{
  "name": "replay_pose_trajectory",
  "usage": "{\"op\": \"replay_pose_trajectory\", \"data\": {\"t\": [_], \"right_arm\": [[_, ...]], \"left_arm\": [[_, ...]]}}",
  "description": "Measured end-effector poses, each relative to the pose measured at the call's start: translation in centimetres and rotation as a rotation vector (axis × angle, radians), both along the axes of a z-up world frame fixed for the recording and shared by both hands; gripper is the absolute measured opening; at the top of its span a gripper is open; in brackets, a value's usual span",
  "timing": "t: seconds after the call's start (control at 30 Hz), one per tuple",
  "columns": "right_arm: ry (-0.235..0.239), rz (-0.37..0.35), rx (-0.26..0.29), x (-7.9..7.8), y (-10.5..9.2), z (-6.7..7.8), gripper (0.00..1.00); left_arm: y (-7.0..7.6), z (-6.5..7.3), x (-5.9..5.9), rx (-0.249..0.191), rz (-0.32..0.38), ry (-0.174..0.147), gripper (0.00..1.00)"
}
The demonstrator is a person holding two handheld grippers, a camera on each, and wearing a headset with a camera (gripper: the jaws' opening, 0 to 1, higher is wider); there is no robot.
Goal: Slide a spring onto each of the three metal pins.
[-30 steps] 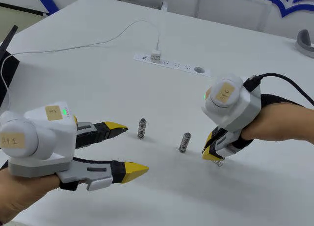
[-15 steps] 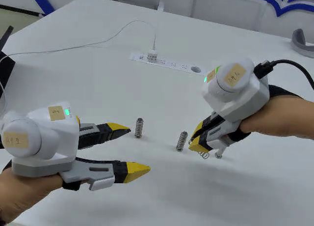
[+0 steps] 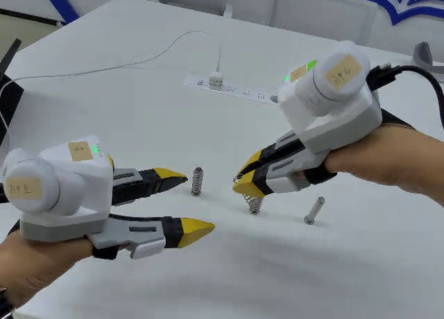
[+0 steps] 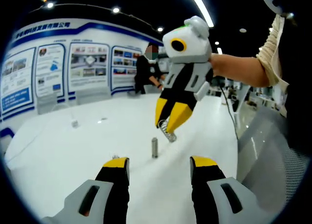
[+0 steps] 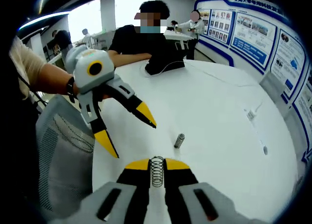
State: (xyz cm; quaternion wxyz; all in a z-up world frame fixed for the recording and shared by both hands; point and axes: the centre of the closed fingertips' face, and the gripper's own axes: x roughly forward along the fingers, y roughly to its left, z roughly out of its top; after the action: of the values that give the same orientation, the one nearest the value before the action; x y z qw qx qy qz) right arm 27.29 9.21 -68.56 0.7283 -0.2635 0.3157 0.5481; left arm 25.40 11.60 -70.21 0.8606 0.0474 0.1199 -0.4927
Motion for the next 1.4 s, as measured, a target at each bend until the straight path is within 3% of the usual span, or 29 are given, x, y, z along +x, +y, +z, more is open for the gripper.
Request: {"op": "replay_pose_trajectory", "data": {"t": [0.23, 0.63, 0.93, 1.23, 1.4], "right_arm": [[0.005, -0.006, 0.115, -0.4, 2.2, 1.8, 0.11], [0.011, 0.011, 0.203, -1.3, 4.6, 3.1, 0.11], [0.007, 0.003, 0.255, -1.3, 5.2, 4.0, 0.11], [0.02, -0.003, 0.304, -1.3, 5.9, 4.7, 0.11], [0.022, 0.0, 0.302, -1.4, 5.9, 4.7, 0.11]], "left_arm": [[-0.5, 0.7, 0.1, -0.034, -0.008, 0.008, 0.44], [-0.7, 2.3, 0.5, -0.119, 0.002, 0.033, 0.33], [-0.3, 3.0, 1.0, -0.184, 0.027, 0.064, 0.27], [-0.5, 3.2, 0.9, -0.191, 0.021, 0.064, 0.18], [-0.5, 2.9, 0.7, -0.165, 0.012, 0.061, 0.12]]}}
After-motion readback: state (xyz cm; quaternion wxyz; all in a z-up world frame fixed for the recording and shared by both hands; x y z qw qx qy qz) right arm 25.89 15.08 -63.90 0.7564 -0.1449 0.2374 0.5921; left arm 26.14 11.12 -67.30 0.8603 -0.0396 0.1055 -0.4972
